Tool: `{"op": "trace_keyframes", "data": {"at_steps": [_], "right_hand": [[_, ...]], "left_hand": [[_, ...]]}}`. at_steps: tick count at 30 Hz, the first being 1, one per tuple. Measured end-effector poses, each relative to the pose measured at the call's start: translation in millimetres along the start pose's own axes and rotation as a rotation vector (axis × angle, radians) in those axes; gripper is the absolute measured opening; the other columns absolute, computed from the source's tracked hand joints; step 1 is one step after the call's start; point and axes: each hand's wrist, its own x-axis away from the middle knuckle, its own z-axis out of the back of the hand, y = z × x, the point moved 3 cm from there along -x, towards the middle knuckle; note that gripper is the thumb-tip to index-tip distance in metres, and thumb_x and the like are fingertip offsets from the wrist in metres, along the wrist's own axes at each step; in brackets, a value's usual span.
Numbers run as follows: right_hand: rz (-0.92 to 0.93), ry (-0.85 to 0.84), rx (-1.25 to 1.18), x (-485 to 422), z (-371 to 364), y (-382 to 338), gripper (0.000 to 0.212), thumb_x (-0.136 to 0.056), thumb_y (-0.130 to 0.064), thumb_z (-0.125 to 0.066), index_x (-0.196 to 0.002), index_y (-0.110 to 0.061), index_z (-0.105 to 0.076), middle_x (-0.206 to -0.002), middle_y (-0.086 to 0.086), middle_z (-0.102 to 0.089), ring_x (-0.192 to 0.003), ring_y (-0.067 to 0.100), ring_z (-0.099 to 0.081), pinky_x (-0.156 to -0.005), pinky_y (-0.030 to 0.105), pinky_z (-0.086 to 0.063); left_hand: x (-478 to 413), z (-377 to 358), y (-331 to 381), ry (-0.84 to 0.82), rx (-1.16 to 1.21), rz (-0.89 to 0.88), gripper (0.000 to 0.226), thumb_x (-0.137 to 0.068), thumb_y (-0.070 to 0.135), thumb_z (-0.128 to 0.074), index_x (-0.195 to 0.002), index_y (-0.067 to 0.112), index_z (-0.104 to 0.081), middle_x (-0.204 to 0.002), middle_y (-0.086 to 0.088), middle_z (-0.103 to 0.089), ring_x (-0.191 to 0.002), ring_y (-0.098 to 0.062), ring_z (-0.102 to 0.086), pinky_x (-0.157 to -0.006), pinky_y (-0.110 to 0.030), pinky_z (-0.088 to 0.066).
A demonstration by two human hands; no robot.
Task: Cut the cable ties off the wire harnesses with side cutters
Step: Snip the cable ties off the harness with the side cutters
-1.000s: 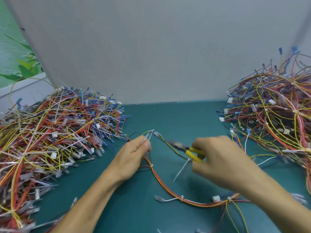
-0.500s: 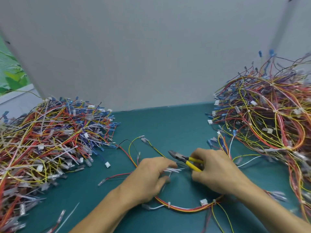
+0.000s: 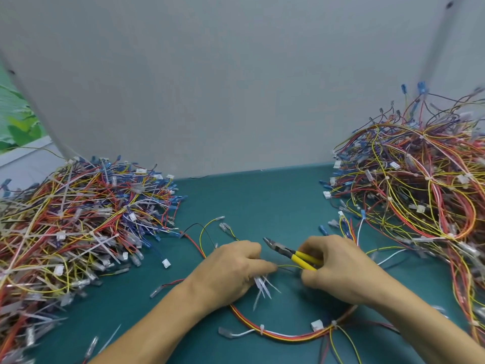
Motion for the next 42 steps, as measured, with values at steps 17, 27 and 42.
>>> {"op": "trace_keyframes", "data": {"at_steps": [17,27,42], "right_hand": [[0.178,0.026,0.419,23,23,-16,0.031,-0.076,-0.041,-0.058,-0.106,-0.033,-0.063,-0.099,-0.012,-0.044,-0.086,0.014,-0.049,-0.074,0.034,-0.047],[0.234,0.042,0.499,24,13,-21,0.036,-0.079,-0.043,-0.052,-0.113,-0.033,-0.059,-0.102,-0.014,-0.039,-0.095,0.016,-0.051,-0.072,0.031,-0.046],[0.285,0.030,0.589,21,5,-19,0.029,-0.084,-0.041,-0.046,-0.110,-0.029,-0.055,-0.109,-0.011,-0.045,-0.096,0.021,-0.054,-0.065,0.030,-0.039]], "left_hand": [[1,-14,-22,0.033,0.723,0.690,0.025,-0.093,0.029,-0.060,-0.071,0.018,-0.066,-0.057,0.008,-0.042,-0.053,-0.007,-0.033,-0.054,-0.026,-0.028],[2,-14,-23,0.054,0.657,0.635,0.021,-0.088,0.027,-0.066,-0.072,0.016,-0.059,-0.059,0.008,-0.041,-0.055,-0.007,-0.034,-0.055,-0.024,-0.030],[2,-14,-23,0.060,0.726,0.642,0.023,-0.090,0.023,-0.065,-0.071,0.011,-0.059,-0.057,0.009,-0.039,-0.054,-0.008,-0.032,-0.054,-0.024,-0.028]]}}
